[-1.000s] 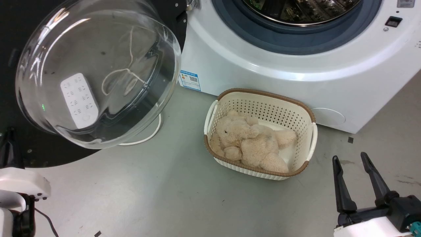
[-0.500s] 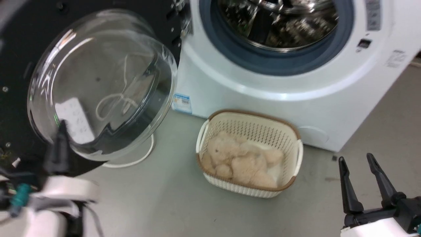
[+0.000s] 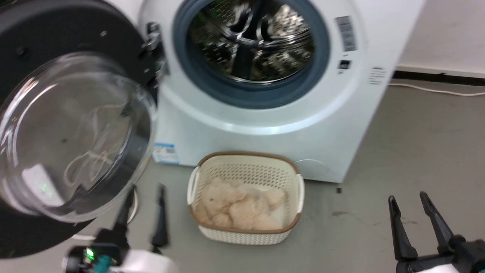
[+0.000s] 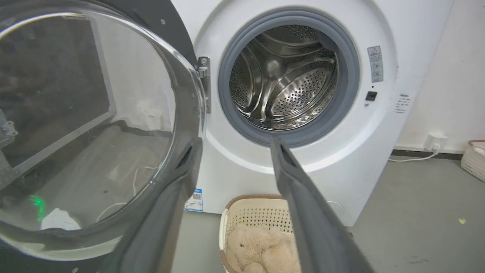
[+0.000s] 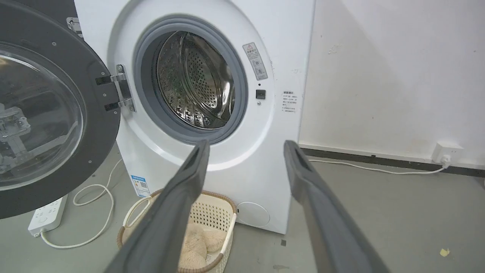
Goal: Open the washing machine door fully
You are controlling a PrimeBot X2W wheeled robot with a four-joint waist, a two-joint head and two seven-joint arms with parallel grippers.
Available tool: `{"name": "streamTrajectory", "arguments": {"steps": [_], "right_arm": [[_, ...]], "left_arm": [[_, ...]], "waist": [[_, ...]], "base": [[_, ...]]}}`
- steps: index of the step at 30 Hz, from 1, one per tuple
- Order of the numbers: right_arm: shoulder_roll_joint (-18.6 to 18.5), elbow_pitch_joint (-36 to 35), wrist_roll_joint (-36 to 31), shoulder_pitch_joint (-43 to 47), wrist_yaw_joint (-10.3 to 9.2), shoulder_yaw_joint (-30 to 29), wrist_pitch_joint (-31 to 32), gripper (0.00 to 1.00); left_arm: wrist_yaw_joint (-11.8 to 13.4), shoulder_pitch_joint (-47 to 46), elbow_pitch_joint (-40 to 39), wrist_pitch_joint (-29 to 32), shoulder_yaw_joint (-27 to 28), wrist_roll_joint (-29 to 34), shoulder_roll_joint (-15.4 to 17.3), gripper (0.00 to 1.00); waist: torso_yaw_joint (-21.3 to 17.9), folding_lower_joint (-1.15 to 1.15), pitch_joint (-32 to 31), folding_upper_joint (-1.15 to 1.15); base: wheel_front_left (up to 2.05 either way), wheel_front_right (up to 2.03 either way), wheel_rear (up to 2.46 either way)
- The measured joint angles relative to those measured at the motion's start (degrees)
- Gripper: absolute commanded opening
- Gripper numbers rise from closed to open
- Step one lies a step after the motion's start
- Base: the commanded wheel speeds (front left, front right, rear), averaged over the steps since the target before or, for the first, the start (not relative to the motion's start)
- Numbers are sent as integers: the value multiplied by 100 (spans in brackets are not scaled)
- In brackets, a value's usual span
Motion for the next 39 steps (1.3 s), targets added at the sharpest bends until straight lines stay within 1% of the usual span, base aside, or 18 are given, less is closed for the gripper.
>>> {"name": "streamTrajectory", "arguments": {"steps": [5, 9, 16, 20, 26, 27, 28, 39], "right_arm": [[1, 54, 79, 141, 0, 20, -2, 100], [0, 86, 124, 223, 0, 44, -2, 100], [0, 113, 171, 227, 0, 75, -2, 100], [0, 137, 182, 227, 0, 97, -2, 100], [0, 160, 215, 227, 0, 126, -2, 100], [0, 164, 223, 227, 0, 126, -2, 100], [0, 166, 223, 227, 0, 130, -2, 0], [0, 168, 220, 213, 0, 148, 77, 0]], "left_arm": [[44, 292, 16, 0, -242, 183, -153, 100], [78, 352, 49, 0, -326, 337, -192, 100], [67, 417, 176, 0, -279, 417, -224, 100], [-10, 417, 167, 0, -218, 486, -275, 100], [-31, 417, 146, 0, -169, 523, -316, 100], [-64, 417, 135, 0, -151, 511, -332, 100], [-86, 417, 130, 0, -149, 511, -333, 0], [-125, 415, 141, 83, -127, 526, -336, 0]], "waist": [[-285, 0, -142, 0], [-384, 0, -209, 0], [-374, 0, -242, 0], [-337, 0, -253, 0], [-323, 0, -246, 0], [-321, 0, -244, 0], [-319, 0, -240, 0], [-314, 0, -230, 0]], "base": [[0, 0, 0], [0, 0, 0], [0, 0, 0], [0, 0, 0], [0, 0, 0], [0, 0, 0], [0, 0, 0], [0, 0, 0]]}}
